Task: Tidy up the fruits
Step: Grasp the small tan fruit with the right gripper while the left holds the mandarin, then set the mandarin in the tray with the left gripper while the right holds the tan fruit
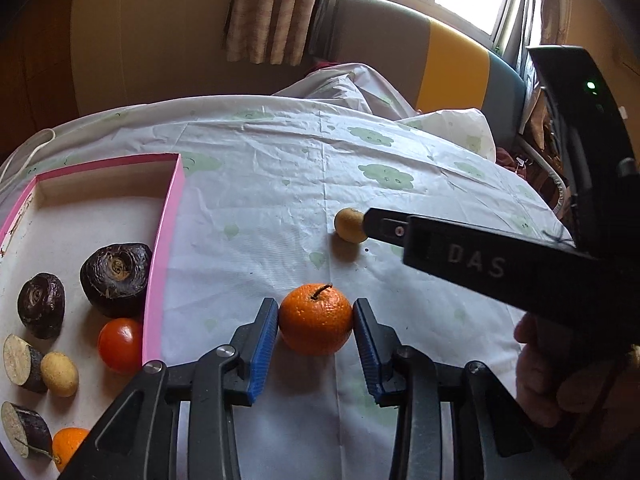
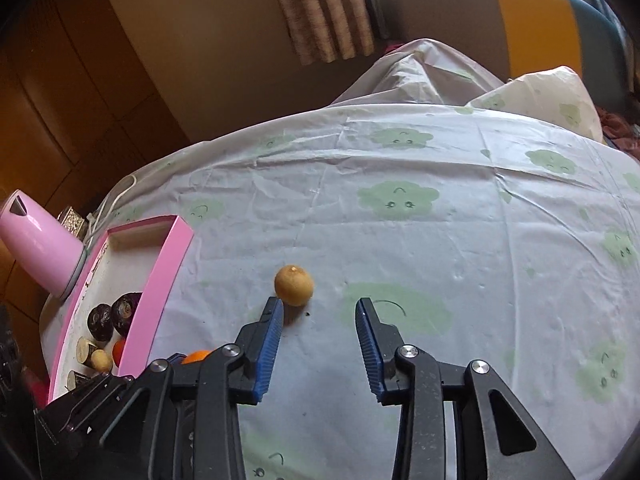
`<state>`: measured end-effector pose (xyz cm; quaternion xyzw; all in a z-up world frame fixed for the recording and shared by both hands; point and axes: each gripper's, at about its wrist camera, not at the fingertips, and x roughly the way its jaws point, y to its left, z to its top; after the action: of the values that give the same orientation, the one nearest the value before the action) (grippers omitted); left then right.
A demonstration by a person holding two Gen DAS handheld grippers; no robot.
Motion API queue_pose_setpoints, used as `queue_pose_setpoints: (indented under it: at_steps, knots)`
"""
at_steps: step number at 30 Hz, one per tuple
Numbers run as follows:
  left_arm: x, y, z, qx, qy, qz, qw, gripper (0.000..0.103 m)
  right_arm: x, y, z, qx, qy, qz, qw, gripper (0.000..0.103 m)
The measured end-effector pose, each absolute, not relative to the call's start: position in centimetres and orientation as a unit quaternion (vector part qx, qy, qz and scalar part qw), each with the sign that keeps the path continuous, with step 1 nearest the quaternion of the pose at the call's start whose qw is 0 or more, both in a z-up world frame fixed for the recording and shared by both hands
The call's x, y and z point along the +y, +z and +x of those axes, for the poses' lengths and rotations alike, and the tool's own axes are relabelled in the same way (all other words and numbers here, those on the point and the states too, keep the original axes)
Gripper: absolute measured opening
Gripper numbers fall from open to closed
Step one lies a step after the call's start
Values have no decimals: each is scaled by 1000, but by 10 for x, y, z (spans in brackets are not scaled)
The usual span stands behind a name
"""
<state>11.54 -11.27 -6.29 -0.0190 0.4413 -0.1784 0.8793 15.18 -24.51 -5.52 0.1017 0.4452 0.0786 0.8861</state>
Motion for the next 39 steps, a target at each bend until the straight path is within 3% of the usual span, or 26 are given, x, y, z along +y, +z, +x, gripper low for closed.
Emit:
queue_pose_setpoints:
  at_steps: [3, 7, 28, 39]
  knots:
    - [-112, -64, 120, 444, -180, -28, 877, 39, -236, -64, 169, 460, 94, 95, 878, 38]
    - [-110, -65, 120, 445, -183, -34, 876, 39, -230, -74, 180, 472, 103, 87, 871, 25]
    - [-116, -59, 107, 447, -177, -8, 877, 39, -280, -68, 60, 445, -21, 80, 892, 25]
    - [-104, -28, 79, 419, -186, 4, 889, 39, -273, -72, 47, 426, -35, 70, 901, 25]
